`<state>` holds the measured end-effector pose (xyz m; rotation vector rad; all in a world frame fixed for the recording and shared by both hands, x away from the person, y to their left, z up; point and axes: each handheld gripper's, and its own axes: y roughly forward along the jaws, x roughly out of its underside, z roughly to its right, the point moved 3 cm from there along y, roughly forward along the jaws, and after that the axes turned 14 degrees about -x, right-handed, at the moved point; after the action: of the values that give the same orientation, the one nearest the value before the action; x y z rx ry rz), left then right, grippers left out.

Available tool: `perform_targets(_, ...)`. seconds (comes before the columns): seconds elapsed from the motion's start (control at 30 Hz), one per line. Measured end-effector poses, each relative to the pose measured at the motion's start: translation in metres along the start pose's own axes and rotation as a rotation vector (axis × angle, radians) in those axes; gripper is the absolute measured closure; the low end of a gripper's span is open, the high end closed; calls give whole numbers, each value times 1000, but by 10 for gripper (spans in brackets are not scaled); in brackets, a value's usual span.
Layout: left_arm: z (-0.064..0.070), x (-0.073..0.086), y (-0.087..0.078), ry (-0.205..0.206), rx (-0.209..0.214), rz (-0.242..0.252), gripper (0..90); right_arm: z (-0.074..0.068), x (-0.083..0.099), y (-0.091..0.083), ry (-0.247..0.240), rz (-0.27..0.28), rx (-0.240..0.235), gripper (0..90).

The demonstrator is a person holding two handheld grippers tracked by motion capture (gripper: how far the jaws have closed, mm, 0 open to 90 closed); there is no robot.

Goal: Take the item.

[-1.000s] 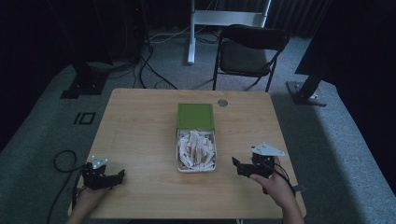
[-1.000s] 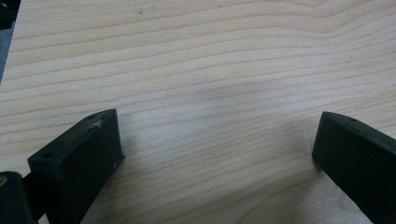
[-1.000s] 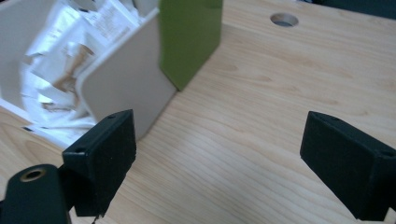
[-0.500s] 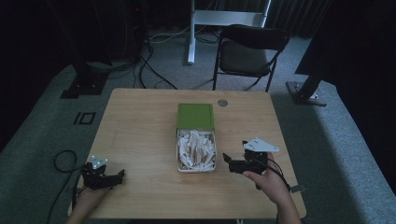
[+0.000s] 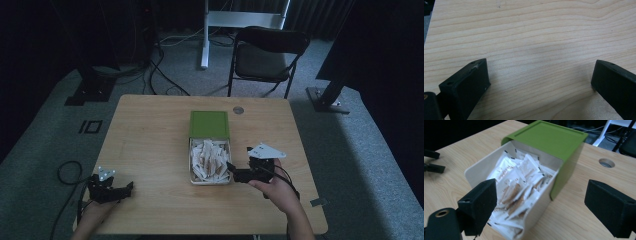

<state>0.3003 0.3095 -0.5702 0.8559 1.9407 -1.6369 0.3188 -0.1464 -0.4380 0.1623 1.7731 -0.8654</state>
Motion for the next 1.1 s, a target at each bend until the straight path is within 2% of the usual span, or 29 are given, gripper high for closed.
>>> perform_targets(0.33, 0, 0, 0, 2, 0, -1, 23, -12, -10, 22, -21, -17, -49, 109)
perform_targets(0.67, 0, 0, 0, 4, 0, -1, 23, -19, -10, 46, -24, -23, -80, 109)
perform_targets(0.7, 0, 0, 0, 3, 0, -1, 23, -20, -10, 48, -26, -25, -84, 127)
perform_targets(0.73, 0, 0, 0, 4, 0, -1, 23, -21, -9, 50, -23, -23, -87, 205)
perform_targets(0.77, 0, 0, 0, 4, 0, -1, 23, -22, -9, 52, -17, -21, -86, 241)
perform_targets(0.9, 0, 0, 0, -3, 0, 1, 23, -23, -5, 60, -13, -49, -87, 300)
perform_targets(1.0, 0, 0, 0, 0, 0, 0, 23, -23, -4, 63, -12, -54, -81, 306)
perform_targets(1.03, 0, 0, 0, 0, 0, 0, 23, -22, 1, 68, -8, -70, -78, 339)
perform_targets(1.1, 0, 0, 0, 0, 0, 0, 23, -21, 4, 71, -10, -87, -69, 342)
